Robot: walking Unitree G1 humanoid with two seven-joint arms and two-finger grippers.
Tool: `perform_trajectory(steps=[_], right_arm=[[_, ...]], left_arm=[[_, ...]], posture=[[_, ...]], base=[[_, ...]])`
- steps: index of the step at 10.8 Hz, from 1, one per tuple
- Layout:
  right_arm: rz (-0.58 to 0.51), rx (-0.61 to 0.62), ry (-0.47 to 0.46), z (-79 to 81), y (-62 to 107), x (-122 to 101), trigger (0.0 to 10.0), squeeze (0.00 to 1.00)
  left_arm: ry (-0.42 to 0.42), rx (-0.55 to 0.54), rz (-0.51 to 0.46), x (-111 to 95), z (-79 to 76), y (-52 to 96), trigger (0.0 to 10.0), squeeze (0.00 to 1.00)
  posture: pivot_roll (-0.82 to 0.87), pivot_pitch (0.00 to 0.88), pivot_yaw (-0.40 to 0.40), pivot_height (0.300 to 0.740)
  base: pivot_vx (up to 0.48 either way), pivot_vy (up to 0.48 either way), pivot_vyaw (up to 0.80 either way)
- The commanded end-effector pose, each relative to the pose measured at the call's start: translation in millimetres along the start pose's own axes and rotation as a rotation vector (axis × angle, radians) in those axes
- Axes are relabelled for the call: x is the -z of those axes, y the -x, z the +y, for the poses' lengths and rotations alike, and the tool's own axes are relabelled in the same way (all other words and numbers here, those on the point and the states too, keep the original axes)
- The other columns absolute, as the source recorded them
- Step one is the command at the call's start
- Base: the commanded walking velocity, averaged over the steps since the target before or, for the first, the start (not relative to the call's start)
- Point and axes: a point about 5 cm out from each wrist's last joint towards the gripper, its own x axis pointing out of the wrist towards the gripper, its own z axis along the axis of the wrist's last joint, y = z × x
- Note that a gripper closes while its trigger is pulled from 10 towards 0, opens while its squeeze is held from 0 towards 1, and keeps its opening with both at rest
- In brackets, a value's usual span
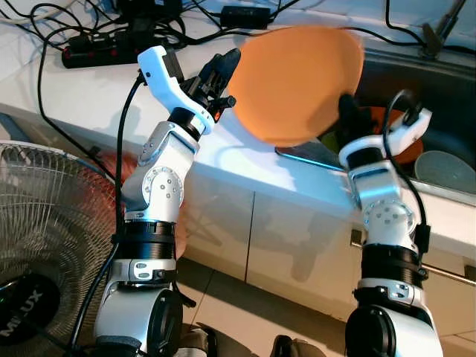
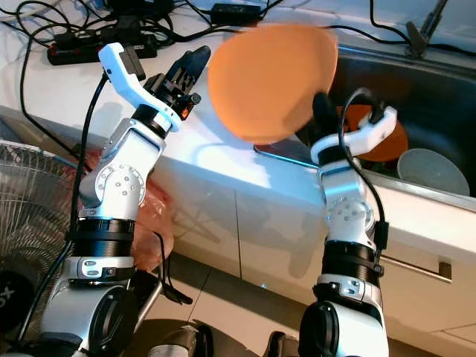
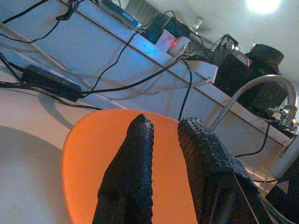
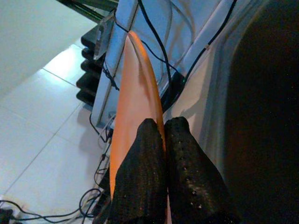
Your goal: Kitchen organization
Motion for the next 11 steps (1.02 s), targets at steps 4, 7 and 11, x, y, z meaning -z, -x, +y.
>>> perform_trajectory(steps=[4,7,11], right_arm=[[-0.074,0.003,-0.045,4.1,-4.9,-9.6,0.0,0.00],[-0.206,0.144,-0.042,-11.0,-3.7,-28.8,0.0,0.00],[-0.347,0.234,0.135,-10.1,-4.7,-58.4,10.0,0.00]], left_arm=[[-0.010,0.022,-0.028,-6.2,-3.6,-0.3,10.0,0.00],[-0.012,0.016,-0.032,-5.9,-3.2,0.0,10.0,0.00],[-0.058,-0.018,-0.014,-1.5,4.2,4.5,10.0,0.00]], posture=[[0.01,0.127,0.042,0.740],[0.01,0.131,0.041,0.740],[0.01,0.136,0.040,0.740]], base=[[0.000,0.000,0.00],[0.000,0.000,0.00],[0.000,0.000,0.00]])
